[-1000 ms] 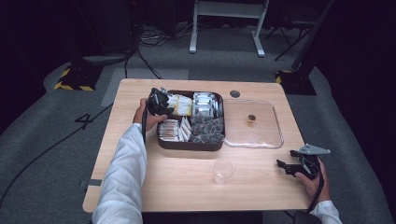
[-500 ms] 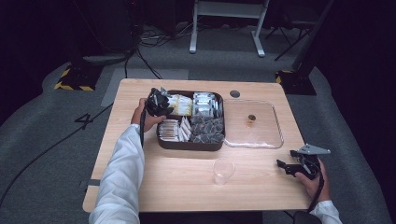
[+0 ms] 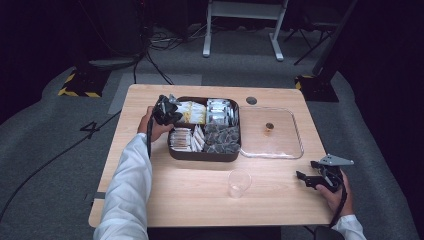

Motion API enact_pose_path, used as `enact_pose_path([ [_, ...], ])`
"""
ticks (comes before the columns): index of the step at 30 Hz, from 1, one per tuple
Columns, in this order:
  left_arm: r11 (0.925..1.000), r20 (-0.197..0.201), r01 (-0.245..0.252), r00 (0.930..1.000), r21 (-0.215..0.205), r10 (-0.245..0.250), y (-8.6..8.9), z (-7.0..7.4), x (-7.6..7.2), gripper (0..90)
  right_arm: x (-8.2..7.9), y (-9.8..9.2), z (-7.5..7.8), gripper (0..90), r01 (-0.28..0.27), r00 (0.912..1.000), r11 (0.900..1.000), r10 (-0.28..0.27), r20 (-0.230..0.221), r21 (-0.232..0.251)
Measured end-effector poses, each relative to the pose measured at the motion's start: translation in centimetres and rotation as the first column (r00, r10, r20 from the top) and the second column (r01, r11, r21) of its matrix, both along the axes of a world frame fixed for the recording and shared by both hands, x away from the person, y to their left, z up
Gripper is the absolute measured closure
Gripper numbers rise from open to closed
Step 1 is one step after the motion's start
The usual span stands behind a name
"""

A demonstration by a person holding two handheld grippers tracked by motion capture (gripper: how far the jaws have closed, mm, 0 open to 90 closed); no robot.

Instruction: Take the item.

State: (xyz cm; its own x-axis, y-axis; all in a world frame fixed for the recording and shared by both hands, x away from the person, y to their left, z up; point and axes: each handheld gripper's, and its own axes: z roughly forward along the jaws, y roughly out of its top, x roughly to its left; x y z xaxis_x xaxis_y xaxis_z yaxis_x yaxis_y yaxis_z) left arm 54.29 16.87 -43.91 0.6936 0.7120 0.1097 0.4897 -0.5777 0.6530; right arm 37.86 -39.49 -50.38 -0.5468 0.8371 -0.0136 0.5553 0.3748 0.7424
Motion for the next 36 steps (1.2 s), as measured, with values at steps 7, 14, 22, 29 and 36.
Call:
enact_pose_path([
  [7, 0.999, 0.041, 0.002, 0.9992, -0.045, 0.0, 0.8, 1.7, -0.6, 88.6, 0.0, 0.0, 0.0, 18.2, 0.0, 1.0, 1.0, 0.0, 0.0, 0.0],
  [14, 0.9952, 0.081, 0.007, 0.9967, -0.098, 0.001, 1.5, 3.7, -1.4, 88.7, 0.0, 0.0, 0.0, 18.2, 0.0, 1.0, 1.0, 0.0, -0.002, 0.002],
  [22, 0.9907, 0.117, 0.021, 0.9931, -0.135, -0.005, 1.6, 5.4, -2.4, 88.7, 0.0, 0.0, 0.0, 18.1, 0.0, 1.0, 1.0, 0.0, -0.002, 0.002],
  [29, 0.9858, 0.144, 0.058, 0.989, -0.158, -0.035, 1.5, 6.5, -3.8, 88.8, 0.0, 0.0, 0.0, 18.1, 0.0, 1.0, 1.0, 0.0, -0.002, 0.002],
  [36, 0.9755, 0.159, 0.094, 0.9852, -0.199, -0.062, 1.5, 7.5, -5.1, 89.0, 0.0, 0.0, 0.0, 18.0, 0.001, 1.0, 1.0, -0.001, -0.003, 0.002],
])
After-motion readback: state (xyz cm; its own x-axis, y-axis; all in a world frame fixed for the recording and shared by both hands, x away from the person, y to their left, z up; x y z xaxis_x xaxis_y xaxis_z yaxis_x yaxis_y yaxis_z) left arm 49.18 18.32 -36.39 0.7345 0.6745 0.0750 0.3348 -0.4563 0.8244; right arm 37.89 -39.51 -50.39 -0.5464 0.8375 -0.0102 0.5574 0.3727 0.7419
